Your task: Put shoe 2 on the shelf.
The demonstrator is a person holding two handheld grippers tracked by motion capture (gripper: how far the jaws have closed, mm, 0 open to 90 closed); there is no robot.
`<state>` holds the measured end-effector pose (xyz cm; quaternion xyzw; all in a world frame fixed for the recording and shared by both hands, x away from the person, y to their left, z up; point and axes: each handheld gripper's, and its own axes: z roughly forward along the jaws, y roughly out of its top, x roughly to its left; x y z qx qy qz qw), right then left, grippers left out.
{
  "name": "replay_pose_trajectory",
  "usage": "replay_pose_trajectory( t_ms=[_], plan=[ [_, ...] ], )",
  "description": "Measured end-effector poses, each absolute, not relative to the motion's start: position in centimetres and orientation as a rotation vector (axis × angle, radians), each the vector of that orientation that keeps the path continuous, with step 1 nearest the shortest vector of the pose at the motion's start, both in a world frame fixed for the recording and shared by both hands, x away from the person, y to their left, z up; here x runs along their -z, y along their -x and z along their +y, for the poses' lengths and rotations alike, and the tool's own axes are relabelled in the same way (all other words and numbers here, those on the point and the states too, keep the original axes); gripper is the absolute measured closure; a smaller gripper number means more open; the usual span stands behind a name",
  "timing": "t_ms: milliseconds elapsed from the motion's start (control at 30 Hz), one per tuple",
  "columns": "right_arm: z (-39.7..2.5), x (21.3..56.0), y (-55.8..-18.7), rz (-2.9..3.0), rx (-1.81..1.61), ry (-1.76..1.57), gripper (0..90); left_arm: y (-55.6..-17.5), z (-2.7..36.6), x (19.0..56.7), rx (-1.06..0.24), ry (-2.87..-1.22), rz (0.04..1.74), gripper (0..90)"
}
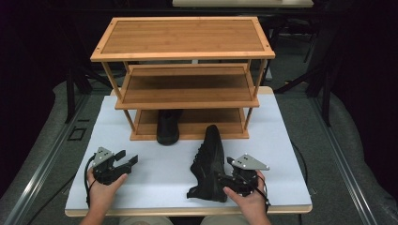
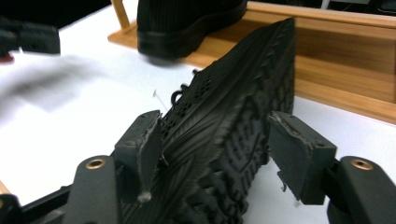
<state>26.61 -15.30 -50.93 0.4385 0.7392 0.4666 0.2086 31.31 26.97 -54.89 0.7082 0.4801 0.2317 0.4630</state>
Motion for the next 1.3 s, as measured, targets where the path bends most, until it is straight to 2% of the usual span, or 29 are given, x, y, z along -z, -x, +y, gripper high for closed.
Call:
replay_pose_trajectory(
  t_ms=[133,233,533,600,633,700,767,900,1100,1167,1200,1300],
  plan=[
    [-14.2,51.5,-26.8,2.107,-1.274,-1.203,32.1,-31.3,26.9,54.9,-0.575,-1.747,1.182,37.9],
    [-14.0,51.5,-26.8,2.097,-1.242,-1.195,33.5,-31.3,27.0,54.9,-0.569,-1.748,1.181,37.7],
    [-16.5,50.8,-26.5,2.031,-1.297,-1.28,36.3,-31.2,27.3,54.9,-0.568,-1.735,1.192,37.7],
    [-17.4,50.5,-26.1,2.0,-1.292,-1.307,39.6,-31.1,27.3,54.9,-0.565,-1.729,1.192,37.7],
    [-18.6,50.4,-25.7,1.967,-1.32,-1.343,46.4,-31.1,27.4,54.9,-0.565,-1.729,1.191,37.7],
    [-20.0,50.5,-25.6,1.943,-1.373,-1.391,53.1,-31.1,27.3,54.9,-0.562,-1.73,1.192,37.7],
    [-20.7,50.7,-25.5,1.94,-1.402,-1.424,54.3,-31.1,27.2,54.9,-0.559,-1.731,1.192,37.7],
    [-24.0,51.8,-25.6,1.878,-1.486,-1.567,65.0,-31.1,27.0,54.9,-0.562,-1.733,1.182,37.7],
    [-25.7,53.1,-25.7,1.882,-1.404,-1.643,62.3,-31.2,27.0,55.0,-0.56,-1.737,1.191,37.7],
    [-25.8,52.7,-25.7,1.855,-1.423,-1.643,59.7,-31.2,27.0,54.9,-0.562,-1.735,1.189,37.7],
    [-25.2,51.8,-25.8,1.862,-1.403,-1.585,55.6,-31.2,27.0,54.9,-0.559,-1.738,1.187,37.7],
    [-24.5,51.1,-26.0,1.894,-1.382,-1.532,54.0,-31.2,27.0,55.0,-0.558,-1.736,1.19,37.7]
  ],
)
